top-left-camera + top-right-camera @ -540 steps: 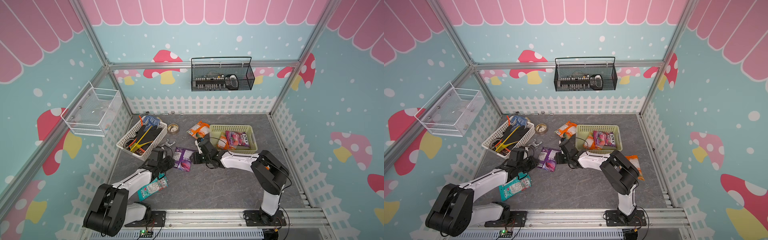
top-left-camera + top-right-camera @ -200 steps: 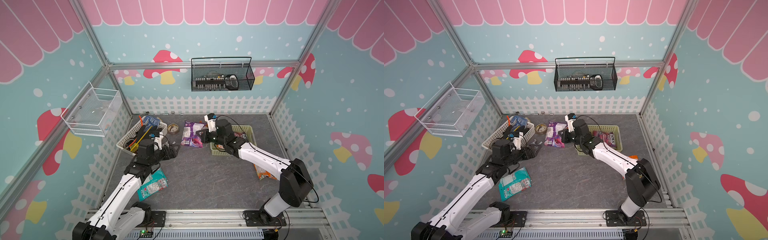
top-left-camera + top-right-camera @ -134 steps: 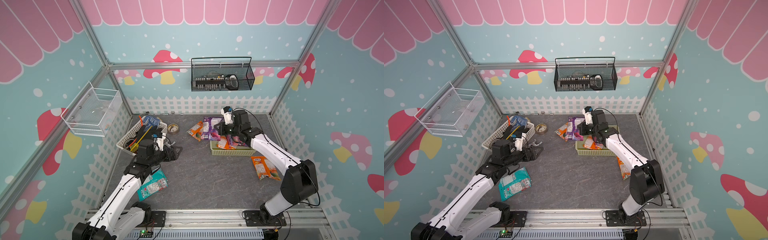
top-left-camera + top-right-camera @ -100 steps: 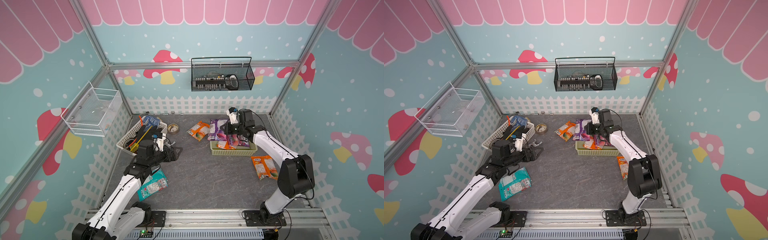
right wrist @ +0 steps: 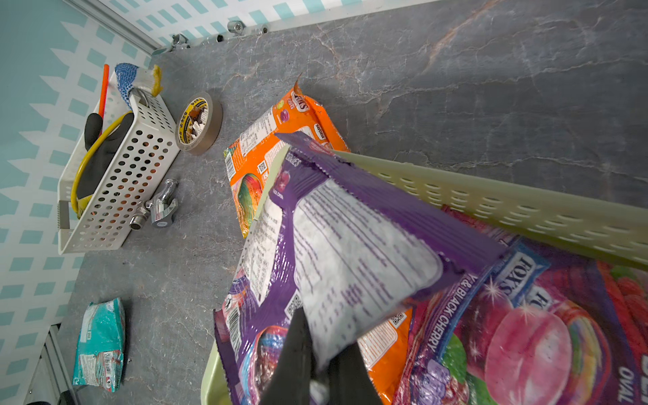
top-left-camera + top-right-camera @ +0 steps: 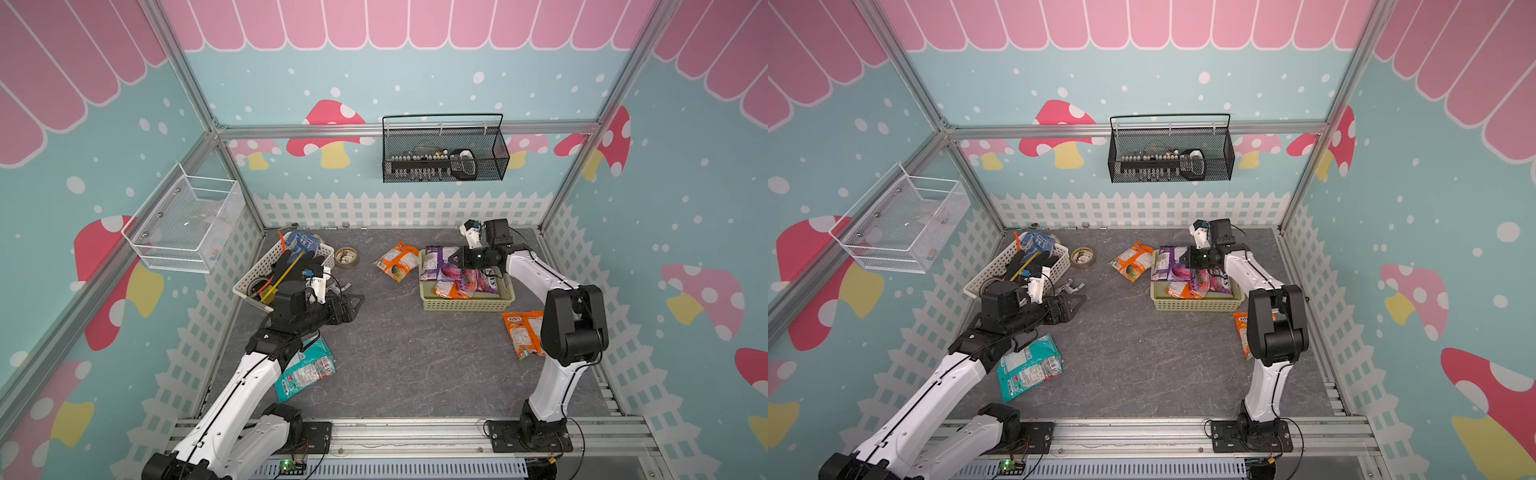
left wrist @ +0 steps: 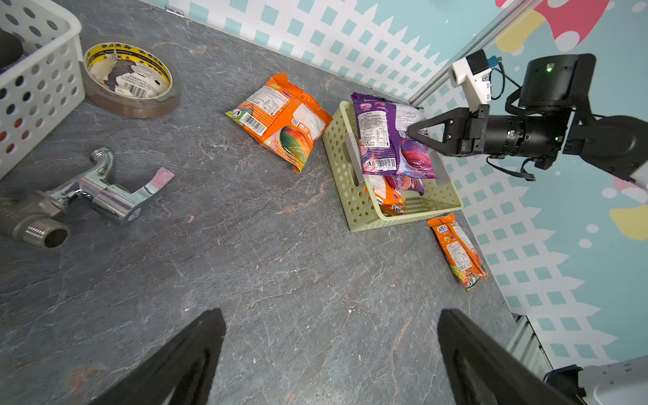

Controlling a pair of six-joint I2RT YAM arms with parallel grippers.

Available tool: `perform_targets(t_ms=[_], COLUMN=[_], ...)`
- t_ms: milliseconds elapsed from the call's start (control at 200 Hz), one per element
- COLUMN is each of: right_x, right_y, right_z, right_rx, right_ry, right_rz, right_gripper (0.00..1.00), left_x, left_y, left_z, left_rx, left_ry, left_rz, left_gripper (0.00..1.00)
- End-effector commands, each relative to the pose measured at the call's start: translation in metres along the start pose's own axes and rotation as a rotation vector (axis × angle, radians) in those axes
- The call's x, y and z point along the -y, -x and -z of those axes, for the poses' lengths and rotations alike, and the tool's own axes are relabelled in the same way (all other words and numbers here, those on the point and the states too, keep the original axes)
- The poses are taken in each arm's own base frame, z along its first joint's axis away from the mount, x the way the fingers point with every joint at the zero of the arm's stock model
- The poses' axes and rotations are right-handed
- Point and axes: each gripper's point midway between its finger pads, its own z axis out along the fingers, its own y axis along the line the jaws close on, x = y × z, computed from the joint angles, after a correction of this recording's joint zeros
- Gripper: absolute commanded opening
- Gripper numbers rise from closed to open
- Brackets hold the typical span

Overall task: Put the candies in the basket
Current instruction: Place the candy in the basket.

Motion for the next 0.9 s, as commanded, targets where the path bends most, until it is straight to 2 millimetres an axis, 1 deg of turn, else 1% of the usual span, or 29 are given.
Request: perform_targets(t_ms=[0,100,195,295,370,515,655,816,891], right_x=[-0.002,0.003,0.011,0.005,0.006,0.01,0.005,0.003,0.005], right_y=[0.001,0.003,0.004,0.005,0.003,-0.007,-0.012,-0.029,-0.037], right_z=[0.0,0.009,0.013,0.014,0.014,0.007,0.001,-0.008,-0.012], right_rx=[-0.014,-0.005,-0.001,-0.001,-0.006,-0.033,-0.043,-0.083,-0.1], right_ry=[0.041,0.04,0.035,0.068,0.066,0.066,0.106,0.122,0.12], right_rz=[0.029,0.026,0.012,0.022,0.021,0.015,0.012,0.012,0.011], right_gripper=[0.0,0.0,0.0,0.0,0.0,0.0,0.0,0.0,0.0], left_x=[-0.004,-0.005,-0.005,-0.006,-0.006,-0.007,-0.008,-0.009,-0.01], left_y=[-0.004,-0.003,-0.003,-0.003,-0.003,-0.004,-0.004,-0.005,-0.005], left_z=[0.002,0.002,0.001,0.0,-0.001,-0.001,-0.002,-0.003,-0.003], left_rx=[0.001,0.003,0.002,-0.002,-0.003,-0.006,-0.008,-0.013,-0.011], left_ry=[0.014,0.018,0.019,0.021,0.022,0.025,0.029,0.031,0.035], left_rz=[-0.017,-0.016,-0.016,-0.013,-0.013,-0.011,-0.009,-0.005,-0.005], left_gripper=[0.99,0.99,0.99,0.99,0.99,0.99,0.99,0.99,0.99])
